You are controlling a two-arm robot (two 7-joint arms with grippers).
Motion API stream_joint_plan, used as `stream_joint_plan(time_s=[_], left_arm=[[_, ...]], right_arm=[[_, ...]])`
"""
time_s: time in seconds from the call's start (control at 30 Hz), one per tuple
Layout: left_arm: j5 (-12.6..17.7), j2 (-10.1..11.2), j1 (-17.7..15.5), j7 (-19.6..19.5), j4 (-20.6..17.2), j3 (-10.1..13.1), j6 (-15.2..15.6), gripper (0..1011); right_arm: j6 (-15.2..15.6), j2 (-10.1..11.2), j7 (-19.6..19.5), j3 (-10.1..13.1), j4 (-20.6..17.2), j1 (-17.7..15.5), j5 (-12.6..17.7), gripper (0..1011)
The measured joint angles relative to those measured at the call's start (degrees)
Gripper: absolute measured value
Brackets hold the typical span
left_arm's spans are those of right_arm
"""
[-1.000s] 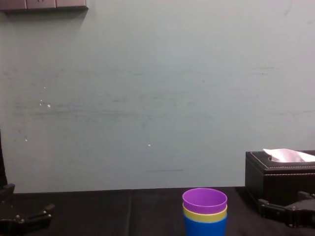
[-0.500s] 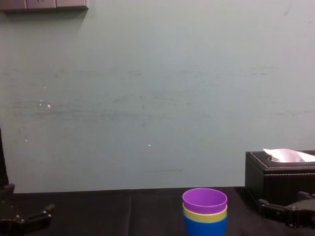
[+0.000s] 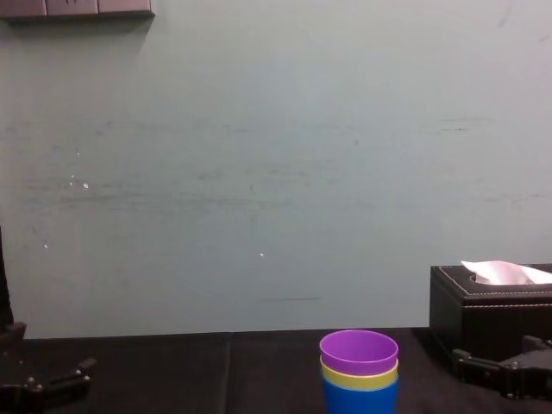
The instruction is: Stack the three plastic cups sequentially using one hand.
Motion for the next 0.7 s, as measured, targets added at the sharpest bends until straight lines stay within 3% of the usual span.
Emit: stream_joint_plan(time_s=[0.7], left_arm=[[0.0, 0.0, 0.0, 0.0, 0.0, 0.0, 0.0, 1011]], right_arm=[[0.0, 0.0, 0.0, 0.0, 0.0, 0.0, 0.0, 1000]])
